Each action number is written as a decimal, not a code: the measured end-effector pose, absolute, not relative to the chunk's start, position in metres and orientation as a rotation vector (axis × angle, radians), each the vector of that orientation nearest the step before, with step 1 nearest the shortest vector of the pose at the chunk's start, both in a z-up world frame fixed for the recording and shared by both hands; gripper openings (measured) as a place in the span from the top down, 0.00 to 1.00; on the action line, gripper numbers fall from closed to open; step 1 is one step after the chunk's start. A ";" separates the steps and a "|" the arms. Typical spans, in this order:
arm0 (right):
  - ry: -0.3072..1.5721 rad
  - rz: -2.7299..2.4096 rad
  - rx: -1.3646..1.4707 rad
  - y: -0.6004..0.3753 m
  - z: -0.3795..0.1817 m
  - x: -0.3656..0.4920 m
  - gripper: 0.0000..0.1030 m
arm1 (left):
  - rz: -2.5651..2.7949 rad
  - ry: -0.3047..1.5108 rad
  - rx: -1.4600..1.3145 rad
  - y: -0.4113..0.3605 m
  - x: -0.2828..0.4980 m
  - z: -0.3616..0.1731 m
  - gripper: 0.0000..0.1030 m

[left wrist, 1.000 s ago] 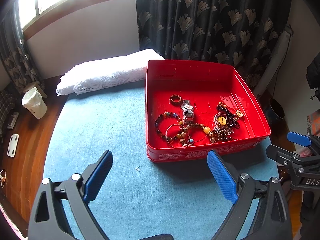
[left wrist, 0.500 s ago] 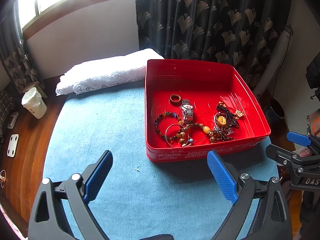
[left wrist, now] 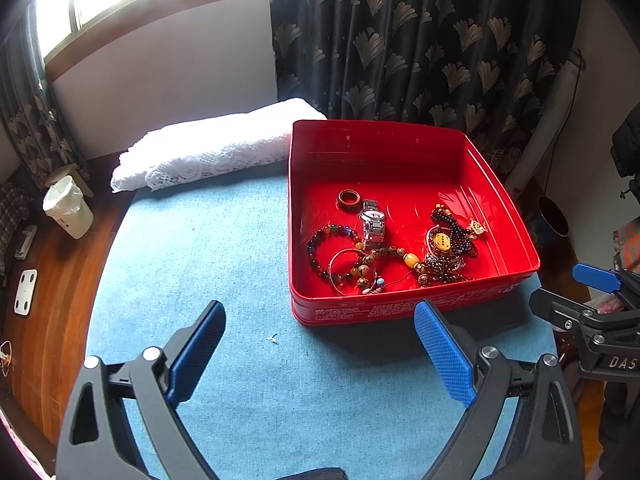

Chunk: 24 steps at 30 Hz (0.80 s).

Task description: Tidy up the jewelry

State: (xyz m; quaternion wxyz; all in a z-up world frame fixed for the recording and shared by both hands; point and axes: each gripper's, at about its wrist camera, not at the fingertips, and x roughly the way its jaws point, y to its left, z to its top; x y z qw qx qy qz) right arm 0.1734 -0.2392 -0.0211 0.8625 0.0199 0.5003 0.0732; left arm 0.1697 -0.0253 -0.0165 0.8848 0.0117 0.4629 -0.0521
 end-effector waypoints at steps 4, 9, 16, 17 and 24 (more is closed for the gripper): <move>1.049 0.153 0.042 -0.239 -0.021 0.173 0.07 | -0.111 0.961 0.029 -0.026 0.169 -0.016 0.09; 1.049 0.153 0.041 -0.239 -0.021 0.174 0.07 | -0.110 0.960 0.027 -0.026 0.168 -0.016 0.09; 1.049 0.154 0.040 -0.239 -0.021 0.174 0.07 | -0.110 0.961 0.025 -0.027 0.168 -0.015 0.09; 1.048 0.154 0.040 -0.239 -0.021 0.174 0.07 | -0.109 0.961 0.024 -0.027 0.168 -0.015 0.09; 1.047 0.154 0.038 -0.239 -0.020 0.174 0.07 | -0.108 0.961 0.022 -0.026 0.168 -0.014 0.09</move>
